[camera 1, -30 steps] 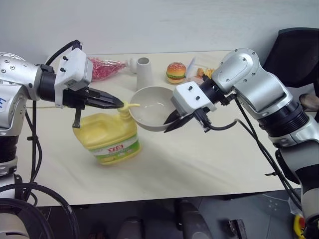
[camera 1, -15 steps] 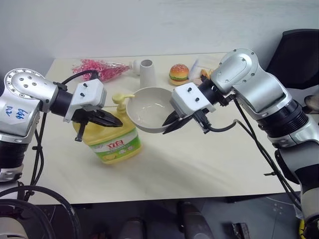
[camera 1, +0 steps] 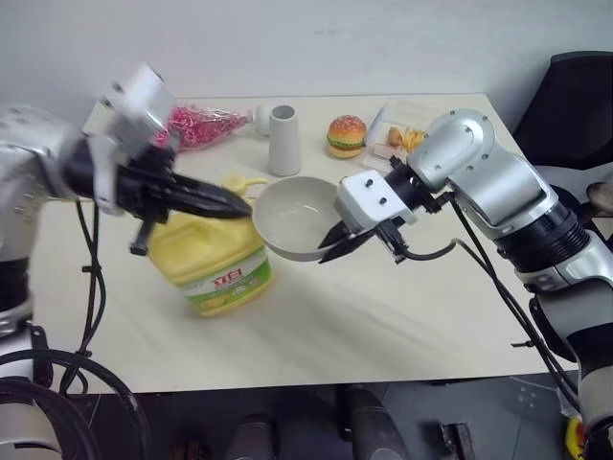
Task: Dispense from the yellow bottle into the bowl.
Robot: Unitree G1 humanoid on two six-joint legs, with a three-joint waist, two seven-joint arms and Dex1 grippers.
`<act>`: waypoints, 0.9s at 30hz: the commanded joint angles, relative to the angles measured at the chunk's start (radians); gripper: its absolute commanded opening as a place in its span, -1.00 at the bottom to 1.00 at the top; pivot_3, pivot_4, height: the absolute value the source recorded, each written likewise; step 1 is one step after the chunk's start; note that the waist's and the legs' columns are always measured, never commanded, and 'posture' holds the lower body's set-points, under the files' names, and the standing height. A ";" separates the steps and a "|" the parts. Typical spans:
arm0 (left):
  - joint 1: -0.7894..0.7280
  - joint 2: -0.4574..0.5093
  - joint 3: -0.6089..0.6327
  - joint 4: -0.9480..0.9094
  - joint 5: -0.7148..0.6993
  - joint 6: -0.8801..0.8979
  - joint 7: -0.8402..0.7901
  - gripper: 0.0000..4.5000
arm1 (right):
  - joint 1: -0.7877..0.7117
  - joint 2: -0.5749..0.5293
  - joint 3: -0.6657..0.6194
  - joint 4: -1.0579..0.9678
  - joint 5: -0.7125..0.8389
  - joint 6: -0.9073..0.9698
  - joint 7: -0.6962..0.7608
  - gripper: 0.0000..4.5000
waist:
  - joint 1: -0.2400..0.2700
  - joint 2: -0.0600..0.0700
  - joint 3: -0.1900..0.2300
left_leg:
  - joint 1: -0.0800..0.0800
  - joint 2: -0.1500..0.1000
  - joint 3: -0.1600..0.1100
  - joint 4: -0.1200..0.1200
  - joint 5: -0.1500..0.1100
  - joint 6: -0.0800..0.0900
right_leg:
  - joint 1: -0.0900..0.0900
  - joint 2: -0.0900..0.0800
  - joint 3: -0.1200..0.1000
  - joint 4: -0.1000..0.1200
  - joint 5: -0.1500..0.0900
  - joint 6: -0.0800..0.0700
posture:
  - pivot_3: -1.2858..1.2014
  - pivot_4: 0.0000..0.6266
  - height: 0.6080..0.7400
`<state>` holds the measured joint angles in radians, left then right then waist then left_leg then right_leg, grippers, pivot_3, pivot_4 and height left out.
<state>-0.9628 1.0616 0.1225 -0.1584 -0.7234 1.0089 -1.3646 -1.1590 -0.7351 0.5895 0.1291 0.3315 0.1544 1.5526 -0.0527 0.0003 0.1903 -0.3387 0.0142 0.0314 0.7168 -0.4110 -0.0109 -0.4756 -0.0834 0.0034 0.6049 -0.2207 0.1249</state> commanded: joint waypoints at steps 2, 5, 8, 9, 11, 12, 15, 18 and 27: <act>0.102 0.122 0.195 -0.104 -0.113 0.115 0.020 -0.74 | 0.086 -0.049 -0.103 -0.007 -0.051 -0.037 0.003 -1.00 | -0.004 0.000 0.000 | -0.001 -0.001 0.002 0.000 -0.001 0.000 | -0.004 -0.001 0.000 0.001 0.000 0.000 | 0.03 -0.52 1.00; 0.247 0.185 0.391 -0.181 -0.183 0.230 0.051 -0.35 | 0.209 -0.071 -0.158 0.039 -0.112 -0.074 -0.091 -1.00 | -0.005 -0.003 0.001 | -0.001 -0.001 0.002 0.000 -0.004 -0.001 | -0.005 0.000 -0.001 0.001 0.000 0.000 | 0.03 -0.52 1.00; 0.365 0.192 0.513 -0.245 -0.209 0.272 0.092 0.07 | 0.277 -0.061 -0.197 0.080 -0.161 -0.092 -0.154 -1.00 | -0.003 -0.003 0.002 | -0.001 -0.001 0.003 0.001 -0.005 0.000 | -0.005 -0.001 -0.001 0.000 0.000 0.000 | 0.03 -0.52 1.00; 0.414 0.193 0.558 -0.272 -0.213 0.282 0.094 0.18 | 0.299 -0.055 -0.207 0.097 -0.177 -0.100 -0.179 -1.00 | -0.003 -0.004 0.002 | 0.000 -0.001 0.003 0.001 -0.005 0.000 | -0.005 -0.001 -0.001 0.000 0.000 0.000 | 0.03 -0.52 1.00; 0.509 0.190 0.643 -0.322 -0.212 0.297 0.097 0.49 | 0.342 -0.045 -0.220 0.130 -0.210 -0.126 -0.227 -1.00 | -0.003 -0.004 0.002 | 0.001 -0.001 0.003 0.002 -0.005 -0.001 | -0.004 0.000 0.000 0.002 0.001 -0.001 | 0.03 -0.52 1.00; 0.575 0.179 0.701 -0.354 -0.199 0.306 0.096 0.63 | 0.378 -0.035 -0.225 0.151 -0.233 -0.148 -0.269 -1.00 | -0.003 -0.004 0.002 | 0.002 -0.001 0.004 0.002 -0.005 -0.001 | -0.004 0.000 0.000 0.002 0.001 -0.002 | 0.03 -0.52 1.00; 0.757 0.148 0.820 -0.430 -0.152 0.267 0.076 0.99 | 0.446 -0.006 -0.239 0.182 -0.277 -0.191 -0.346 -1.00 | -0.003 -0.005 0.002 | 0.003 0.000 0.003 0.002 -0.005 -0.001 | -0.003 0.001 0.000 0.002 0.001 -0.003 | 0.03 -0.52 1.00; 0.845 0.116 0.865 -0.454 -0.144 0.216 0.092 1.00 | 0.468 0.020 -0.259 0.208 -0.305 -0.206 -0.396 -0.72 | -0.005 -0.005 0.002 | 0.003 0.000 0.004 0.002 -0.004 -0.002 | -0.003 0.001 0.001 0.003 0.002 -0.004 | 0.03 -0.52 1.00; 0.951 0.087 0.913 -0.394 -0.125 0.103 0.123 1.00 | 0.501 -0.014 -0.384 0.172 -0.224 -0.164 -0.375 0.64 | -0.002 -0.004 0.003 | 0.005 0.000 0.005 0.002 -0.002 -0.004 | -0.002 0.002 0.002 0.002 0.005 -0.006 | 0.03 -0.52 1.00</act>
<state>-0.0195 1.1403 0.9859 -0.5715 -0.8578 1.1354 -1.2312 -0.6385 -0.7064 0.2858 0.3589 0.0494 -0.0284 1.1543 -0.0547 -0.0041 0.1929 -0.3346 0.0146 0.0361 0.7190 -0.4133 -0.0152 -0.4784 -0.0814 0.0055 0.6070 -0.2158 0.1186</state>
